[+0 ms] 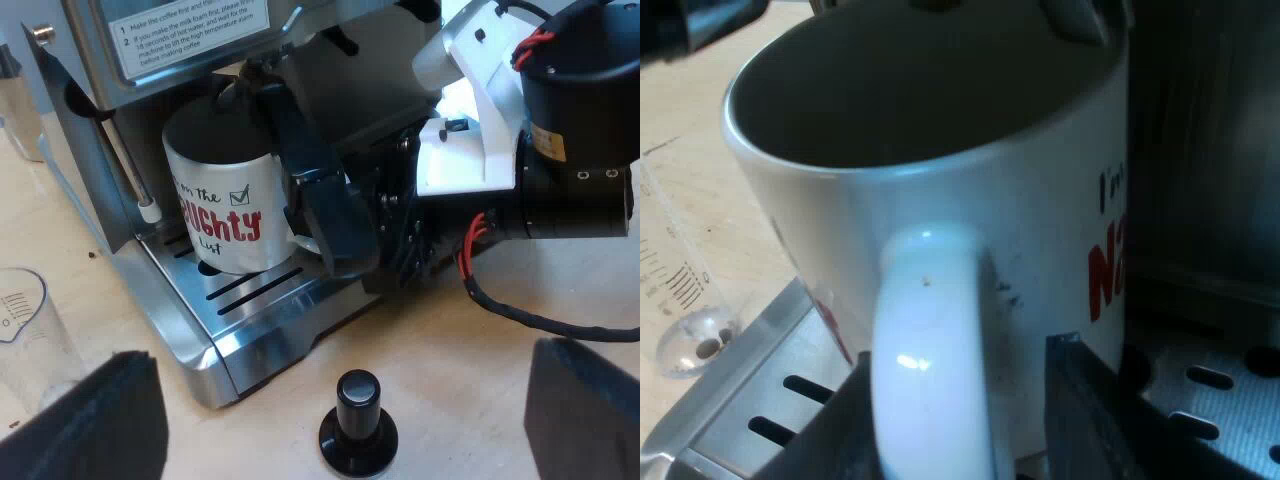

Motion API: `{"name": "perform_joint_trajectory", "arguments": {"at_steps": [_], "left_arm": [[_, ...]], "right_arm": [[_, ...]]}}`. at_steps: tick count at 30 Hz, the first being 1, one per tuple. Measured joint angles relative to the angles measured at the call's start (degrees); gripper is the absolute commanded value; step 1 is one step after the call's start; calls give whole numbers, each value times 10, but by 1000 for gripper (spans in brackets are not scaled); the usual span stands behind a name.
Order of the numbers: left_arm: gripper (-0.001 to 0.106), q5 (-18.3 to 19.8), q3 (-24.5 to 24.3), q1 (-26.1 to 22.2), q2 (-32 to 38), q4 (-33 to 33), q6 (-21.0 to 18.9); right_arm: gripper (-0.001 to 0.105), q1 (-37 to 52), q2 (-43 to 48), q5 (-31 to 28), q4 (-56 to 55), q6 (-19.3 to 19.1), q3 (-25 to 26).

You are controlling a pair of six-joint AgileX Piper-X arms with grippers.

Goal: Remove mug from coffee machine

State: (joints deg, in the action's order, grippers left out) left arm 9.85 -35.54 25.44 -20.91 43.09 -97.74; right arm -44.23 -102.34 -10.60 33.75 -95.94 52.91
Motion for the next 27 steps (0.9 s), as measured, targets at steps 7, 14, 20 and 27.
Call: {"name": "perform_joint_trajectory", "arguments": {"at_steps": [7, 14, 20, 27], "left_arm": [[83, 0, 0, 0, 0, 0, 0], [83, 0, 0, 0, 0, 0, 0], [83, 0, 0, 0, 0, 0, 0], [83, 0, 0, 0, 0, 0, 0]], "right_arm": [[36, 0, 0, 0, 0, -22, 0], [34, 0, 0, 0, -28, -23, 0], [10, 0, 0, 0, -30, -23, 0], [0, 0, 4, 0, -32, -27, 0]]}}
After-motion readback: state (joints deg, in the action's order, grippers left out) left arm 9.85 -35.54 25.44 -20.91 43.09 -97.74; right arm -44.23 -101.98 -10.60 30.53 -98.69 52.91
